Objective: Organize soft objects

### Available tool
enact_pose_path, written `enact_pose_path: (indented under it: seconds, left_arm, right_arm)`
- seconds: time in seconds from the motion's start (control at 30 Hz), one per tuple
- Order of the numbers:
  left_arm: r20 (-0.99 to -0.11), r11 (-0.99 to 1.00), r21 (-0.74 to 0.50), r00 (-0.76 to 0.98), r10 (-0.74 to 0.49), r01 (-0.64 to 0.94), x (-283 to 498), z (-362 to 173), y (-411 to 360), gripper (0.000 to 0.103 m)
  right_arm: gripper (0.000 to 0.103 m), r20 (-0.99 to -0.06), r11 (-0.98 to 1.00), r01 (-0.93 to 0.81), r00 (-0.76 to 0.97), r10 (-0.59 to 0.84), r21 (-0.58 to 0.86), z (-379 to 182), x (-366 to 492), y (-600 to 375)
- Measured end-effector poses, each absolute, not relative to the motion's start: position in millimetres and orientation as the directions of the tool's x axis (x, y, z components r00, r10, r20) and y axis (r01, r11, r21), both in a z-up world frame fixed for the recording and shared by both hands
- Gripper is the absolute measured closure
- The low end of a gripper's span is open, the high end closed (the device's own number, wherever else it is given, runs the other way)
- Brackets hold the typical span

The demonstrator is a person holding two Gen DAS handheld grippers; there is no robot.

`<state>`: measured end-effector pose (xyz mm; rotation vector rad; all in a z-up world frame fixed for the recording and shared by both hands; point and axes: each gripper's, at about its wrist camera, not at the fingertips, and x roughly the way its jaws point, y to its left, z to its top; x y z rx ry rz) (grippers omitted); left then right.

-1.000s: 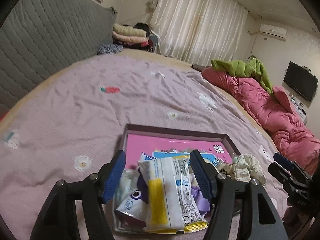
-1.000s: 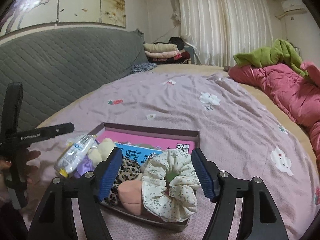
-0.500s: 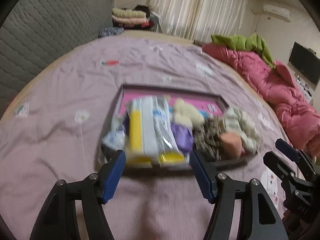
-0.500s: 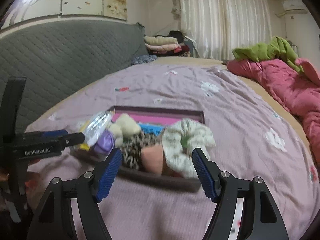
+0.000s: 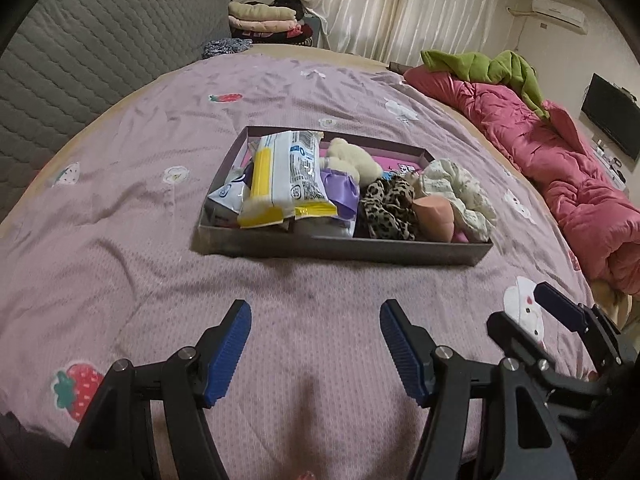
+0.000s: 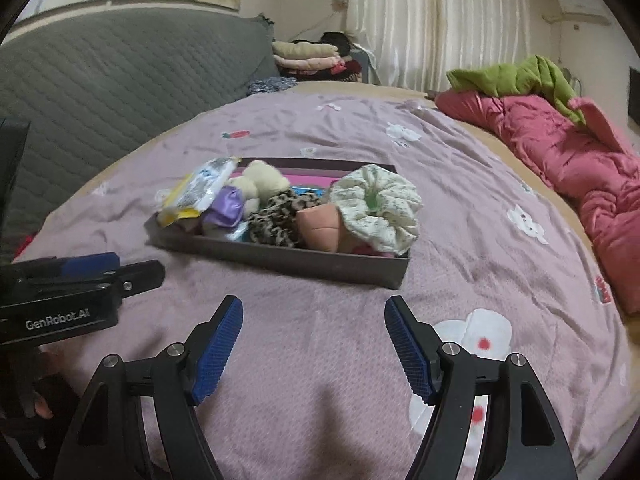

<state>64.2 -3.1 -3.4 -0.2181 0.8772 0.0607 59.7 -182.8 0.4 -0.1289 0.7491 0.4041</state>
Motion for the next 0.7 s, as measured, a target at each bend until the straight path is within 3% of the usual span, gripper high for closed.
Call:
enact_pose_path:
  seconds: [0.7]
  left_arm:
    - [-0.775, 0.977, -0.138, 0.632, -0.006, -0.16, 58.3, -7.1, -3.8, 0.037]
  right_arm:
    - [0.028, -0.704, 0.917, -0.395, 0.636, 0.317, 0.056, -5.0, 60.1, -179.5]
